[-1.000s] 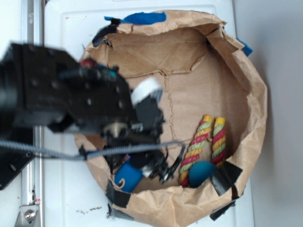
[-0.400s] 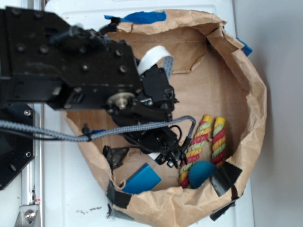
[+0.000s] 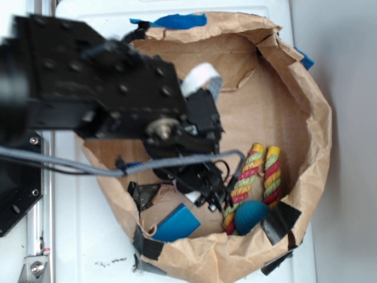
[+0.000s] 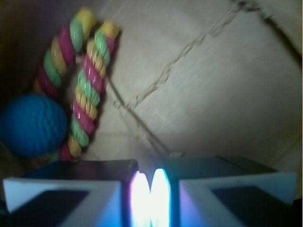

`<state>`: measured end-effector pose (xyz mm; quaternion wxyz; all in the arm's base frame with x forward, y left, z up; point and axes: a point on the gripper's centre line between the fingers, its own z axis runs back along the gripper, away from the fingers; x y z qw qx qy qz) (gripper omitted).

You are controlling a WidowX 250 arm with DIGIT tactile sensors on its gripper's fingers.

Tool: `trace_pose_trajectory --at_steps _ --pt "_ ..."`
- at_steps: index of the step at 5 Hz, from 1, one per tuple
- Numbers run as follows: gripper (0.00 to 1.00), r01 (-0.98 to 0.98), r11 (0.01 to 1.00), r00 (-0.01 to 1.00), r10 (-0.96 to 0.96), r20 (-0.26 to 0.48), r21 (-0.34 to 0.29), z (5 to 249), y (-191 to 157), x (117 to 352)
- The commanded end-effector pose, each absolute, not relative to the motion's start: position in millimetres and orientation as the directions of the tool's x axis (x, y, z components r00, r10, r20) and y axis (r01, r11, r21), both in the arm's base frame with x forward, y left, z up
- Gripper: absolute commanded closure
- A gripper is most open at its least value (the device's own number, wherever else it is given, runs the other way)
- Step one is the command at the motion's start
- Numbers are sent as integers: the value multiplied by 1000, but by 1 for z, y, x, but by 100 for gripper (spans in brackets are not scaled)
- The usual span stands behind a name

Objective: Grab the blue block.

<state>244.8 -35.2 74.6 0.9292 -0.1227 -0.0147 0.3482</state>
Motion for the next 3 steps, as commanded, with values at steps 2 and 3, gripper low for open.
trace_pose_trajectory --at_steps 2,3 --pt "0 -532 792 842 532 -87 -300 76 -72 230" --pt "0 -512 806 854 514 -79 -298 75 -75 227"
